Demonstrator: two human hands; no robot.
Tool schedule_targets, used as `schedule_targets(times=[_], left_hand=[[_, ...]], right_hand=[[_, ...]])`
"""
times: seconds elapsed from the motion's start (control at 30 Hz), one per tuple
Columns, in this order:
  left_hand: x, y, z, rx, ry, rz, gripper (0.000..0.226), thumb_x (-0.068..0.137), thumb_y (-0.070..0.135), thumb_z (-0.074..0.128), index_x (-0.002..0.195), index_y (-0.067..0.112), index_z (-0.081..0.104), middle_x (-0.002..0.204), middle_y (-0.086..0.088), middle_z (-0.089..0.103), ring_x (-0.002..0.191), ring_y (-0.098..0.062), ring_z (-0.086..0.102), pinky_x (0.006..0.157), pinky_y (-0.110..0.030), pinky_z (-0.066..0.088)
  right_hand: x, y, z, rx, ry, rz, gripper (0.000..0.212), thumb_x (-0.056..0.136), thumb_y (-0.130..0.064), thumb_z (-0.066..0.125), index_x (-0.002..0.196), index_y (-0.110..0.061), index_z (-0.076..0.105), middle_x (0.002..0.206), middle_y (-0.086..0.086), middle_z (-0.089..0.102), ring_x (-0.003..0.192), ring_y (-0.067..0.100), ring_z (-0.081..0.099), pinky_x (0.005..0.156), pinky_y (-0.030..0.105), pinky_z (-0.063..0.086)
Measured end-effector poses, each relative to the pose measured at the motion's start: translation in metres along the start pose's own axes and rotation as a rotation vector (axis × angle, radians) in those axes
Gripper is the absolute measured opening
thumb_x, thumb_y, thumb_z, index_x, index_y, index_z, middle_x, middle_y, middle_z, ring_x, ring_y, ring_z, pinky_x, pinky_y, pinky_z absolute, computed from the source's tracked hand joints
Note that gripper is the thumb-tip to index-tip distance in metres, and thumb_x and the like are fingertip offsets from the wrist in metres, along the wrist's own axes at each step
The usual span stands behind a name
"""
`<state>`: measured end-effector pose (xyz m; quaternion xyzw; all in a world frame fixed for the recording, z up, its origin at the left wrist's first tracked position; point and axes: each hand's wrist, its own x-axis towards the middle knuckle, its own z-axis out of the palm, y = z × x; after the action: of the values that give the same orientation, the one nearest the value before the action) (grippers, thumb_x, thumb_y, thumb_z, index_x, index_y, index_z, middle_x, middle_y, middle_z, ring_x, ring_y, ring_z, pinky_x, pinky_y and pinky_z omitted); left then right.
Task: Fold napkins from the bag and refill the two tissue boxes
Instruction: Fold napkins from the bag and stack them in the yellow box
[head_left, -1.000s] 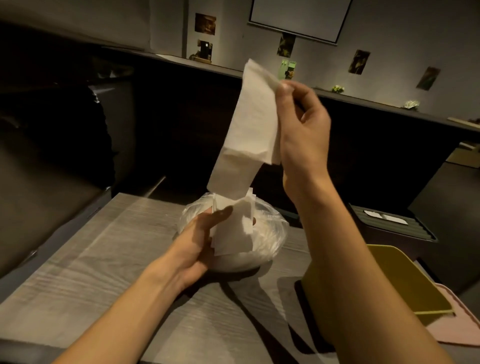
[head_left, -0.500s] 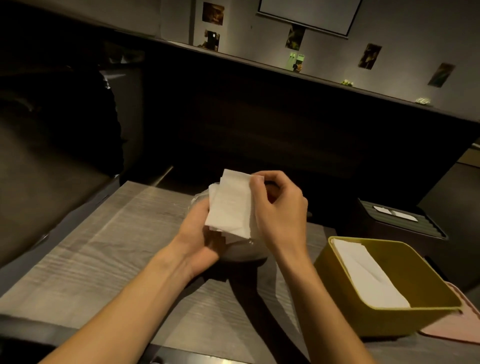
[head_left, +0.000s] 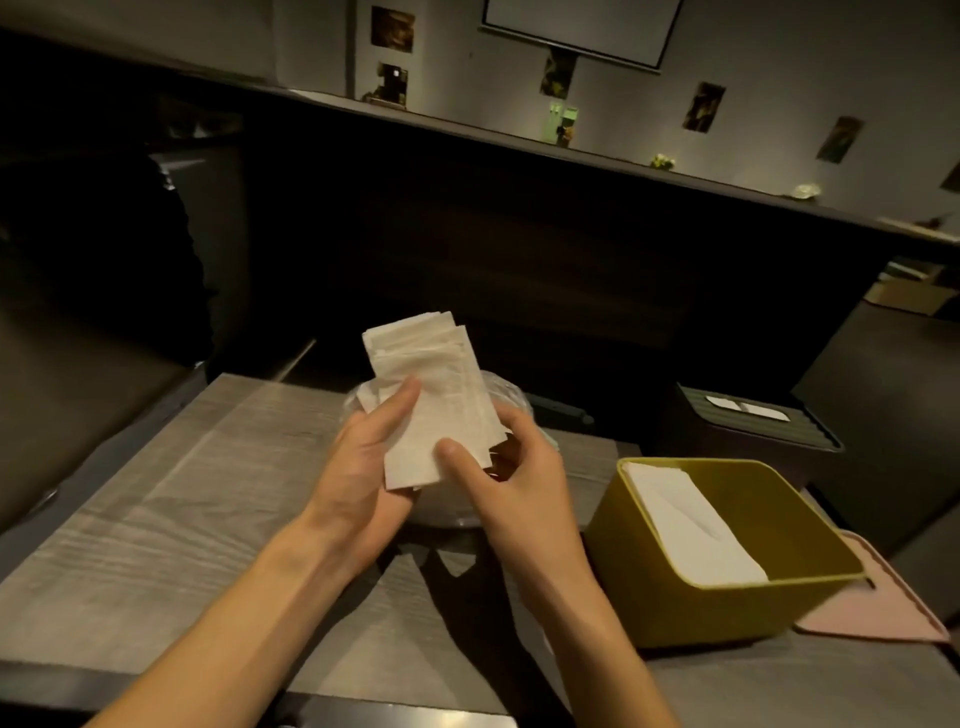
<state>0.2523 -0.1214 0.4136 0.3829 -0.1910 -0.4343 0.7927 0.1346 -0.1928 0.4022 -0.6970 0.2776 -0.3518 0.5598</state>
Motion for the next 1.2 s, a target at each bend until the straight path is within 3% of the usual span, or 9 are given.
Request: schedule_targets(times=[0.17,0.3,0.37,0.5,0.67,0.77,0.97,1.07,1.2], left_hand=[[-0.036,-0.002,-0.015,0.156,-0.05,0.096,0.045,0.08,0.008,0.064,0.124,0.014,0.063,0.11,-0.005,0.078,0.102,-0.018,0.075,0.077,-0.027,0.063],[-0.057,-0.009,-0.035,0.645,-0.03,0.151,0.056,0.072,0.002,0.082,0.12,0.026,0.064,0.103,0.008,0.079,0.093,-0.011,0.076,0.068,-0.016,0.058],[-0.063,-0.013,-0.042,0.809,-0.039,0.142,0.07,0.071,0.004,0.087,0.124,0.036,0.056,0.104,0.021,0.076,0.096,-0.001,0.073,0.075,-0.012,0.056],[-0.064,-0.015,-0.052,0.94,-0.073,0.143,0.089,0.069,0.012,0.09,0.14,0.033,0.041,0.111,0.012,0.078,0.11,-0.001,0.069,0.089,-0.013,0.052],[-0.065,-0.014,-0.047,0.919,0.014,0.146,0.077,0.072,0.015,0.09,0.134,0.039,0.052,0.113,0.01,0.07,0.102,0.005,0.068,0.077,-0.015,0.058],[-0.063,-0.014,-0.045,0.788,-0.082,0.099,0.071,0.073,0.008,0.087,0.133,0.033,0.059,0.116,0.001,0.074,0.106,-0.014,0.073,0.079,-0.024,0.061],[-0.064,-0.013,-0.051,0.664,-0.149,0.062,0.062,0.071,0.02,0.094,0.126,0.023,0.065,0.121,-0.005,0.074,0.11,-0.024,0.072,0.086,-0.033,0.062],[-0.07,-0.011,-0.046,0.728,-0.065,0.143,0.039,0.08,0.034,0.078,0.115,0.021,0.068,0.108,0.001,0.076,0.096,-0.016,0.074,0.073,-0.025,0.06],[-0.072,-0.024,-0.037,0.69,0.165,0.243,0.026,0.092,0.045,0.063,0.098,0.02,0.071,0.088,0.002,0.074,0.079,-0.013,0.069,0.061,-0.022,0.055]], right_hand=[[-0.033,-0.006,-0.024,0.025,0.09,-0.208,0.038,0.095,-0.018,0.075,0.128,-0.032,0.062,0.12,-0.014,0.071,0.111,0.006,0.069,0.087,0.03,0.061],[-0.057,0.014,-0.032,-0.108,0.067,-0.168,0.037,0.096,-0.018,0.075,0.126,-0.037,0.064,0.119,-0.019,0.07,0.114,0.004,0.067,0.094,0.033,0.059],[-0.065,0.027,-0.034,-0.156,0.013,-0.104,0.042,0.096,-0.017,0.074,0.128,-0.042,0.062,0.122,-0.023,0.068,0.118,0.001,0.064,0.099,0.032,0.057],[-0.069,0.036,-0.04,-0.283,-0.067,-0.04,0.055,0.093,-0.019,0.076,0.137,-0.045,0.053,0.125,-0.03,0.062,0.121,-0.013,0.056,0.099,0.014,0.049],[-0.069,0.034,-0.038,-0.22,-0.047,-0.016,0.047,0.096,-0.014,0.074,0.13,-0.041,0.056,0.116,-0.025,0.065,0.107,-0.012,0.064,0.084,0.011,0.053],[-0.067,0.035,-0.035,-0.239,-0.099,-0.028,0.053,0.093,-0.025,0.078,0.135,-0.044,0.054,0.126,-0.025,0.063,0.114,-0.011,0.06,0.091,0.012,0.053],[-0.057,0.035,-0.038,-0.323,-0.224,0.005,0.077,0.087,-0.039,0.083,0.148,-0.048,0.036,0.135,-0.032,0.051,0.124,-0.015,0.049,0.1,0.009,0.043],[-0.054,0.034,-0.034,-0.39,-0.253,-0.007,0.067,0.087,-0.038,0.081,0.141,-0.047,0.043,0.135,-0.023,0.056,0.122,-0.004,0.054,0.103,0.025,0.049],[-0.058,0.038,-0.033,-0.45,-0.228,-0.095,0.041,0.087,-0.035,0.08,0.121,-0.039,0.057,0.118,-0.022,0.056,0.109,-0.005,0.055,0.09,0.019,0.048]])
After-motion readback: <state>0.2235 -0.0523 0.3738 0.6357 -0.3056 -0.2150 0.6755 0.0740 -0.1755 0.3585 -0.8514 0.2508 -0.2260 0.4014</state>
